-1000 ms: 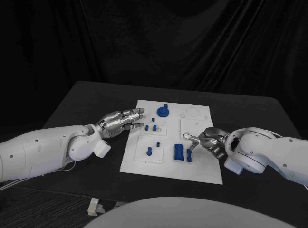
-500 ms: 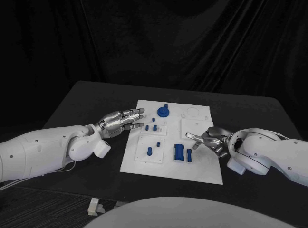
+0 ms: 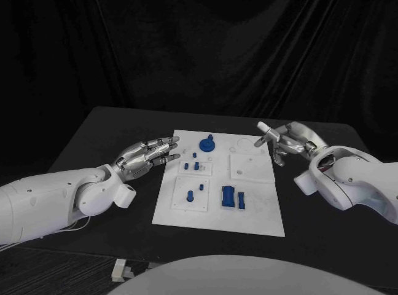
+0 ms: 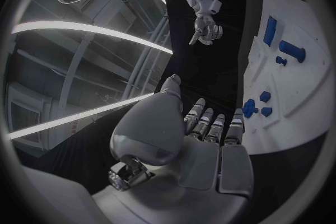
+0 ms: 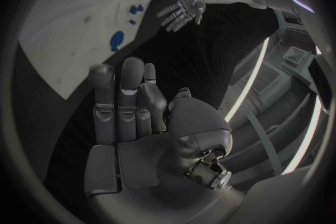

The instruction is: Assemble the parts on the task board

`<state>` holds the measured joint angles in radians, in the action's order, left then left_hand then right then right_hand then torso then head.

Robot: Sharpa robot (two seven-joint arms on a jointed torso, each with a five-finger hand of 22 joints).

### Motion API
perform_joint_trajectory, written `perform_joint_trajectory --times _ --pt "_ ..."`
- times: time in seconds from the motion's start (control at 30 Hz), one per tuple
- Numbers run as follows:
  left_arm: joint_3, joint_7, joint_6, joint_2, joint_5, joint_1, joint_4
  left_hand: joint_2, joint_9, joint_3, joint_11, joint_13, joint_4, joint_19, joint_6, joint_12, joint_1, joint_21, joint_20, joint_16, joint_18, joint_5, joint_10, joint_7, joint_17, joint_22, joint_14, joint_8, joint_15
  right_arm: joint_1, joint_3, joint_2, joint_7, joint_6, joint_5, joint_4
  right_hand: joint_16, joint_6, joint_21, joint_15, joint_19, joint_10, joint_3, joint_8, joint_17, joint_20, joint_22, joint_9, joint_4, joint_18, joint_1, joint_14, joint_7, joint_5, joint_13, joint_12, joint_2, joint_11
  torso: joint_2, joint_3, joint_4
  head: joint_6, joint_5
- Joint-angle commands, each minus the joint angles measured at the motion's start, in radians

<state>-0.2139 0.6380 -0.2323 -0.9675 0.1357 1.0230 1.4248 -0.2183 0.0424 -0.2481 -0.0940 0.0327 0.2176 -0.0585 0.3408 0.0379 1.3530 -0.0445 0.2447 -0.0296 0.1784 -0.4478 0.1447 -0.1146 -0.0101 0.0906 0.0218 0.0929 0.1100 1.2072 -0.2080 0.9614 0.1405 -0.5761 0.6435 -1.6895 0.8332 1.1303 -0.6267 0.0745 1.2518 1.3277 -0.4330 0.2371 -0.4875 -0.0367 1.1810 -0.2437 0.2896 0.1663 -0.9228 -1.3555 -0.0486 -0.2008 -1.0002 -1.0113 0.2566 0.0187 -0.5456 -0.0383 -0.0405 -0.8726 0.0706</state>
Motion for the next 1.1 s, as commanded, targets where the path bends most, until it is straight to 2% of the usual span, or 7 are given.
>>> perform_joint_trajectory --times 0.03,0.17,0.3,0.4,0.43,0.6,1.1 --pt "0.001 0.229 0.115 0.003 -0.001 0.003 0.023 0.019 0.002 -0.012 0.025 -0.010 0.056 0.028 0.025 -0.010 0.020 0.022 -0.045 0.017 0.004 0.046 -0.023 0.021 0.005 -0.034 -0.011 0.004 -0.042 0.001 0.000 0.001 0.383 -0.115 -0.267 0.012 -0.181 -0.045 0.204 -0.048 -0.111 -0.200 -0.020 -0.016 0.083 -0.034 -0.113 0.011 0.002 0.002 -0.013 0.127 -0.039 -0.010 0.260 0.321 -0.006 -0.046 0.004 0.0015 0.0004 0.000 -0.009" --pt "0.001 0.297 0.238 0.008 0.089 0.003 0.034 0.057 -0.002 -0.041 0.093 -0.021 0.075 0.058 0.008 -0.026 0.002 0.044 -0.143 0.030 -0.003 0.151 -0.088 0.075 0.010 -0.089 -0.022 -0.017 -0.113 -0.015 0.000 -0.002 0.470 -0.032 -0.339 0.032 -0.544 -0.237 0.542 -0.265 -0.491 -0.616 -0.003 -0.126 0.278 -0.172 -0.358 0.084 -0.002 -0.077 -0.086 0.586 -0.073 -0.002 0.524 0.684 -0.058 -0.242 0.011 0.0052 0.0029 0.000 -0.011" --pt "0.001 0.313 0.294 0.014 0.180 0.003 0.027 0.124 -0.013 -0.006 0.254 -0.031 0.077 0.059 -0.087 -0.036 -0.055 0.044 -0.191 0.030 -0.022 0.258 -0.139 0.237 0.010 -0.091 -0.022 -0.064 -0.155 -0.037 0.000 -0.010 0.498 0.064 -0.371 0.051 -0.764 -0.519 0.599 -0.184 -1.185 -1.005 0.033 -0.174 0.419 -0.182 -0.978 0.160 0.002 -0.092 -0.107 1.114 0.022 0.018 0.703 0.867 -0.084 -0.103 0.023 0.0116 0.0093 0.000 -0.006" --pt "0.001 0.310 0.297 0.019 0.204 0.003 0.018 0.140 -0.016 0.027 0.249 -0.033 0.077 0.059 -0.129 -0.038 -0.085 0.044 -0.192 0.030 -0.014 0.270 -0.145 0.248 0.010 -0.091 -0.022 -0.067 -0.152 -0.045 0.000 -0.017 0.500 0.103 -0.379 0.061 -0.765 -0.620 0.616 -0.171 -1.232 -1.088 0.070 -0.182 0.442 -0.182 -1.087 0.188 0.002 -0.053 -0.100 1.207 0.055 0.024 0.764 0.844 -0.101 -0.105 0.024 0.0141 0.0098 0.000 -0.009" --pt "0.000 0.031 0.226 0.016 0.122 0.001 0.020 0.218 -0.042 0.088 0.199 -0.033 -0.011 0.059 -0.188 -0.038 -0.460 0.044 -0.245 0.030 -0.066 0.321 -0.145 0.210 0.010 -0.091 -0.022 -0.093 -0.110 -0.041 -0.001 -0.014 0.419 0.018 -0.312 0.058 -0.833 -0.761 0.627 -0.075 -1.252 -1.146 0.173 -0.237 0.488 -0.115 -1.100 0.244 -0.085 -0.166 0.207 1.238 0.049 0.075 0.825 0.899 -0.139 -0.019 0.019 0.0102 0.0074 0.000 -0.007" --pt "0.007 0.026 0.251 0.021 0.114 0.002 0.024 0.218 -0.042 0.117 0.190 -0.033 -0.037 0.059 -0.210 -0.038 -0.585 0.044 -0.245 0.030 -0.068 0.340 -0.145 0.191 0.010 -0.091 -0.022 -0.093 -0.110 -0.050 0.015 -0.027 0.416 0.002 -0.337 0.063 -0.833 -0.972 0.627 -0.075 -1.252 -1.252 0.322 -0.237 0.488 0.037 -1.181 0.244 -0.201 -0.166 0.605 1.355 0.049 0.201 0.926 1.011 -0.257 -0.019 0.018 0.0115 0.0089 0.013 -0.010" --pt "0.115 -0.049 0.642 0.108 -0.016 0.015 0.087 0.218 -0.042 0.248 0.094 -0.033 -0.118 0.059 -0.341 -0.038 -0.940 0.044 -0.245 0.030 -0.178 0.448 -0.145 0.115 0.010 -0.091 -0.022 -0.093 -0.110 -0.149 0.194 -0.170 0.382 -0.180 -0.621 0.115 -0.833 -1.130 0.627 -0.075 -1.252 -1.328 0.433 -0.237 0.488 0.037 -1.181 0.244 -0.290 -0.166 0.923 1.355 0.049 0.201 1.000 1.011 -0.257 -0.019 0.006 0.0309 0.0317 0.201 -0.054"
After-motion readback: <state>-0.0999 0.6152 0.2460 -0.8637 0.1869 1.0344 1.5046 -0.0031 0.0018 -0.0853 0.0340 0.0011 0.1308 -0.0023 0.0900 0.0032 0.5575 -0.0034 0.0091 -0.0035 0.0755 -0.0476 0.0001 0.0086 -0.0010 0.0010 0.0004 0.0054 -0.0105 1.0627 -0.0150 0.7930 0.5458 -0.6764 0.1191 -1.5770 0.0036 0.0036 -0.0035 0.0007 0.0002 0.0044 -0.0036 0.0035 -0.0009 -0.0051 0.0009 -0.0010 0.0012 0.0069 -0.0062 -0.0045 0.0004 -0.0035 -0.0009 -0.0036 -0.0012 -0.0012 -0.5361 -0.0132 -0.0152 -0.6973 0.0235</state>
